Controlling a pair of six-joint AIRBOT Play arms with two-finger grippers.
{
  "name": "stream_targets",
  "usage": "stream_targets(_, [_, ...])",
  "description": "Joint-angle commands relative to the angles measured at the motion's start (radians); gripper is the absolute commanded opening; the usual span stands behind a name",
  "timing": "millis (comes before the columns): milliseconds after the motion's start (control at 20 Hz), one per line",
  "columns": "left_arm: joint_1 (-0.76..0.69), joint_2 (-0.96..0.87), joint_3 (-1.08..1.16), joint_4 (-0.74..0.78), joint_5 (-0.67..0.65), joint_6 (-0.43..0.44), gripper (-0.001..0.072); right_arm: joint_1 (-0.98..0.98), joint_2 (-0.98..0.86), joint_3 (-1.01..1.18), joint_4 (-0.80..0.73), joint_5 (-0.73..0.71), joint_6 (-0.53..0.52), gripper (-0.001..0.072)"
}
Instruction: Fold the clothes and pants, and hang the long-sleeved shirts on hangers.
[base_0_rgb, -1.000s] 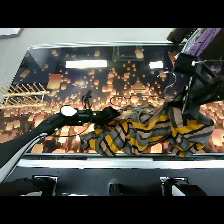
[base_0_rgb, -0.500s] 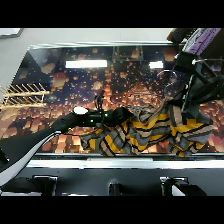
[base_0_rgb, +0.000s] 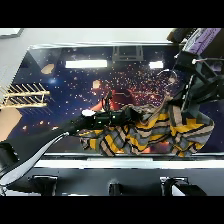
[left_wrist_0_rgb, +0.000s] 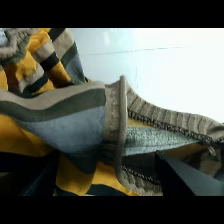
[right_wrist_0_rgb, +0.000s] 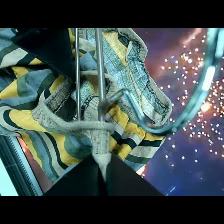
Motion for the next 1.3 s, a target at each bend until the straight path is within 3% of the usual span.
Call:
stream_targets(0, [-0.004,-0.013,0.005,-0.015,0.059,0.017,0.0673,0.001,0.001,0.000,0.000,0.001,0.010,0.0020])
stream_targets(200, [-0.007,-0.015,0.016,-0.014,0.134,0.026,0.0671,0.001,0.001,0.000,0.002,0.002,0.010,0.0020])
stream_targets(600, [-0.059,-0.044,0.072,0.025,0.155,0.043,0.0658,0.001,0.001,0.000,0.001,0.002,0.018,0.0020])
stream_targets(800, [-0.063,-0.048,0.072,0.039,0.209,0.043,0.0298,0.001,0.001,0.000,0.001,0.002,0.020,0.0020])
stream_targets(950, [-0.063,-0.055,0.072,0.038,0.219,0.042,0.0217,0.001,0.001,0.000,0.001,0.003,0.044,0.0020])
stream_targets(1100, [-0.065,-0.054,0.072,0.039,0.219,0.043,0.0020,0.001,0.001,0.000,0.001,0.003,0.044,0.0020])
stream_targets(1250, [-0.053,-0.051,0.072,0.039,0.210,0.043,0.0019,0.001,0.001,0.000,-0.001,0.002,0.060,0.0020])
